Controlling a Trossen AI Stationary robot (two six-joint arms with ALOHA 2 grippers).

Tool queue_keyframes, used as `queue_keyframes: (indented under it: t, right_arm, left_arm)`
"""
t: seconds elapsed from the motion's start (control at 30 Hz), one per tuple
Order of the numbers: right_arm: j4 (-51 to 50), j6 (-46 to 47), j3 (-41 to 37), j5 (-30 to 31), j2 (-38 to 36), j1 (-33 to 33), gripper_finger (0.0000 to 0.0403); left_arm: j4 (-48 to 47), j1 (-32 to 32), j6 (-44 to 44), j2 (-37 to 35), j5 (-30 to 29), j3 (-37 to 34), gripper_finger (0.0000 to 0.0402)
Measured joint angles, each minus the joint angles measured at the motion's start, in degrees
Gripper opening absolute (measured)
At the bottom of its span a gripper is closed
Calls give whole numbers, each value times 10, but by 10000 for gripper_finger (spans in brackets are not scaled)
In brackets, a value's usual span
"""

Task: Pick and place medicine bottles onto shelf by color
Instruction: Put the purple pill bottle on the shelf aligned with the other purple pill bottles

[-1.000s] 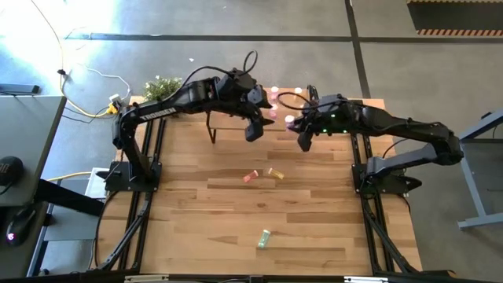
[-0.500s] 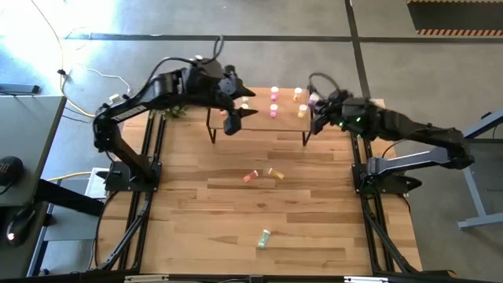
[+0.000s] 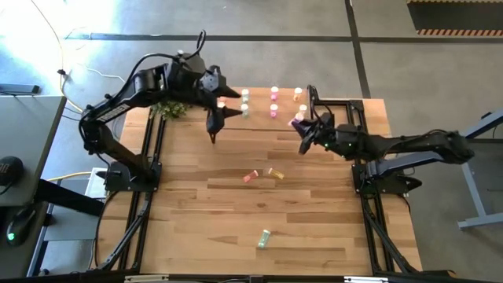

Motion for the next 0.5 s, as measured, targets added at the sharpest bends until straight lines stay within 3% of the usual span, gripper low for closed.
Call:
queue_keyframes:
  t: [0.17, 0.33, 0.5]
  right_arm:
    - [95, -41, -27, 4, 44, 12, 82]
    - [152, -84, -12, 32, 114, 23, 82]
    - [142, -101, 16, 45, 155, 14, 83]
  left_arm:
    - [57, 4, -11, -32, 33, -90, 243]
    - [180, 7, -36, -84, 56, -220, 243]
    - [305, 8, -48, -138, 57, -338, 243]
